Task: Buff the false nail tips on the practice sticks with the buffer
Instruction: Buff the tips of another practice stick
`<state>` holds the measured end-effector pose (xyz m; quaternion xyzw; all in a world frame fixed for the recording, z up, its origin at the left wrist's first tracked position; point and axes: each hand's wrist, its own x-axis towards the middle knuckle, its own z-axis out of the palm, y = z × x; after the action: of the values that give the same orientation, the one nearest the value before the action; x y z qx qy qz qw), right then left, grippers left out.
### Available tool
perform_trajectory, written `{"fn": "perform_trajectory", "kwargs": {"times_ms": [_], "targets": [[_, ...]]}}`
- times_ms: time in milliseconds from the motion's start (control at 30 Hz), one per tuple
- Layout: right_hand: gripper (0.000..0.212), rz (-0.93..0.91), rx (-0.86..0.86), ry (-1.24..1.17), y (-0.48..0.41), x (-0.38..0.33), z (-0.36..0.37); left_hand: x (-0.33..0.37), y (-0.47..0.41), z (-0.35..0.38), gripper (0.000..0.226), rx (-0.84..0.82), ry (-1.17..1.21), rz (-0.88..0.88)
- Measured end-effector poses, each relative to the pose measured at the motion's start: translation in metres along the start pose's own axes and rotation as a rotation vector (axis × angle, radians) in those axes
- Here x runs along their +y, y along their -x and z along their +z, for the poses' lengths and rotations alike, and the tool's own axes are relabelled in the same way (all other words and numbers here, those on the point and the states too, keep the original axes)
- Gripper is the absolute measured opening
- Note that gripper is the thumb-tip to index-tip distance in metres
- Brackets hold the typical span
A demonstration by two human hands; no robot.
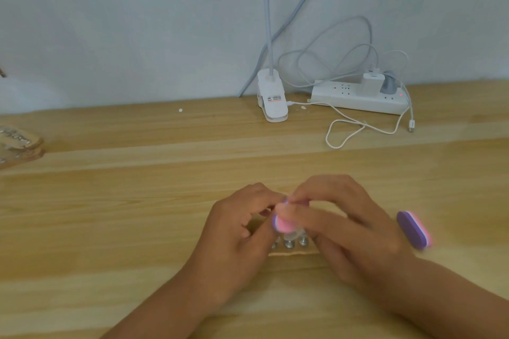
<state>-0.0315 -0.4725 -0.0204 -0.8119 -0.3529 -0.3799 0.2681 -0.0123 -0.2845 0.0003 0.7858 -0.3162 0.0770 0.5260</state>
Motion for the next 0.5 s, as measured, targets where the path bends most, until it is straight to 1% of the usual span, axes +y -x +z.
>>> {"fn": "perform_trajectory", "kwargs": {"times_ms": [67, 167, 300, 333, 433, 500], "targets": [[0.037, -0.013, -0.011, 0.009, 0.0, 0.0, 0.0, -0.001, 0.0, 0.0, 0.016, -0.003, 0.021, -0.015], [0.038, 0.096, 0.053, 0.023, -0.004, 0.009, -0.005, -0.001, 0.001, 0.001, 0.016, 0.014, 0.013, -0.057], [0.043, -0.002, 0.003, 0.012, 0.001, 0.001, -0.001, -0.001, 0.001, 0.0, 0.018, 0.002, 0.053, -0.047], [0.041, 0.011, 0.003, 0.012, 0.001, 0.003, -0.001, -0.001, 0.001, 0.0, 0.018, 0.008, 0.059, -0.054], [0.032, 0.107, 0.075, 0.01, -0.002, 0.01, -0.003, -0.001, 0.001, 0.0, 0.018, 0.023, 0.077, -0.089], [0.033, 0.064, 0.07, -0.003, -0.002, 0.006, -0.001, -0.001, 0.001, 0.0, 0.017, 0.007, 0.115, -0.112]]}}
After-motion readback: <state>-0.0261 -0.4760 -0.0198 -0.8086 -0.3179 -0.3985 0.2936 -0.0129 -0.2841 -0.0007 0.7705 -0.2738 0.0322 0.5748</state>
